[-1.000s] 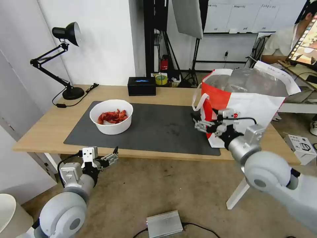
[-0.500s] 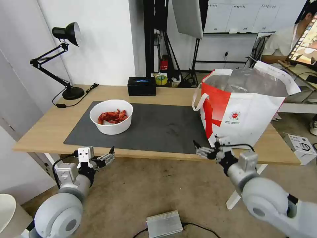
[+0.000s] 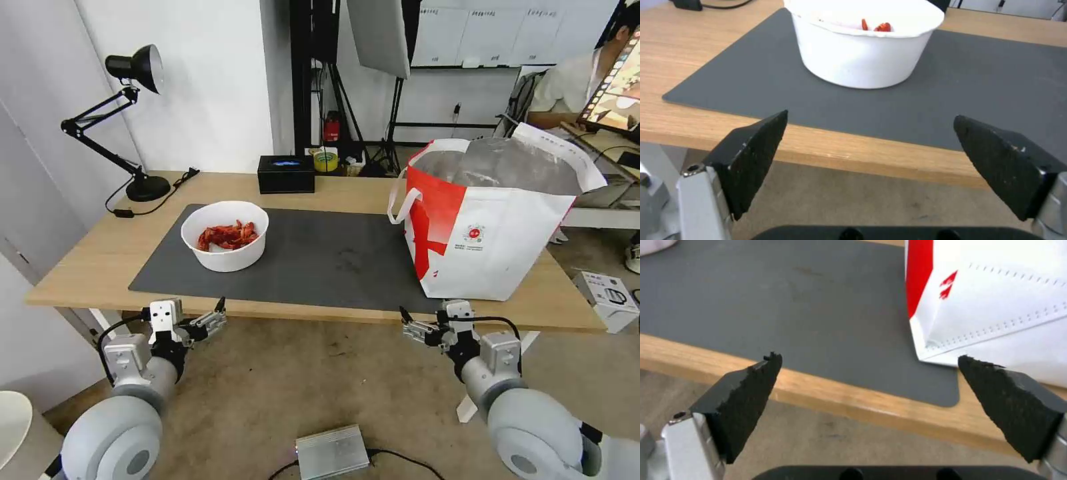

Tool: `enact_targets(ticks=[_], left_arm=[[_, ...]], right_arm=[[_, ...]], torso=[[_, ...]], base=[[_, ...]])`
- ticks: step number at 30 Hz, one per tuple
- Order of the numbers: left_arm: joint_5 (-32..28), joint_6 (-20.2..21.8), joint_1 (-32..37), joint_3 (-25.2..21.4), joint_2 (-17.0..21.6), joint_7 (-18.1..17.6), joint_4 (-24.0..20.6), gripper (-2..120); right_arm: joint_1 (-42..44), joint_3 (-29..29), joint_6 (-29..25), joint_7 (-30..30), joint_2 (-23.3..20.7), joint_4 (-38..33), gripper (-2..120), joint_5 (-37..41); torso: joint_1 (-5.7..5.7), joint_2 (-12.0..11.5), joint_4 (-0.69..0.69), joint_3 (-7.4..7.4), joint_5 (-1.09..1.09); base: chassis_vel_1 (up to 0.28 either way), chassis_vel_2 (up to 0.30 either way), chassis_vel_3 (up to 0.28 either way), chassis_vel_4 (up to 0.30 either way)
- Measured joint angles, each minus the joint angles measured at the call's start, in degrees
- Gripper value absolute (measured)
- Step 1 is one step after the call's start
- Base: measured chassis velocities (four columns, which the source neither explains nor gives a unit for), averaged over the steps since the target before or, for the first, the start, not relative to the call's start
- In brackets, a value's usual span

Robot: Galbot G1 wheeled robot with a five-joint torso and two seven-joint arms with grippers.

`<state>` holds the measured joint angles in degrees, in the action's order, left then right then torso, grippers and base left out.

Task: Pick up the trash from the table and place it into the takeout bag.

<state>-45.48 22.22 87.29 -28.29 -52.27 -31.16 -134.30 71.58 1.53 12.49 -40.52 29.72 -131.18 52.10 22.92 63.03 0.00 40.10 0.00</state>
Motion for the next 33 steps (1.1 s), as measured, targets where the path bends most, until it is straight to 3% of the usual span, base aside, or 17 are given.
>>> enact_targets(ticks=[33], left_arm=[[-0.5, 0.0, -0.6, 0.0, -0.6, 0.1, 0.7, 100]], right_arm=[[-0.2, 0.0, -0.1, 3.1, -1.4, 0.5, 100, 0.2]], torso=[[0.00, 0.0, 0.00, 0.00, 0.00]], base=[[0.000, 0.000, 0.000, 0.000]])
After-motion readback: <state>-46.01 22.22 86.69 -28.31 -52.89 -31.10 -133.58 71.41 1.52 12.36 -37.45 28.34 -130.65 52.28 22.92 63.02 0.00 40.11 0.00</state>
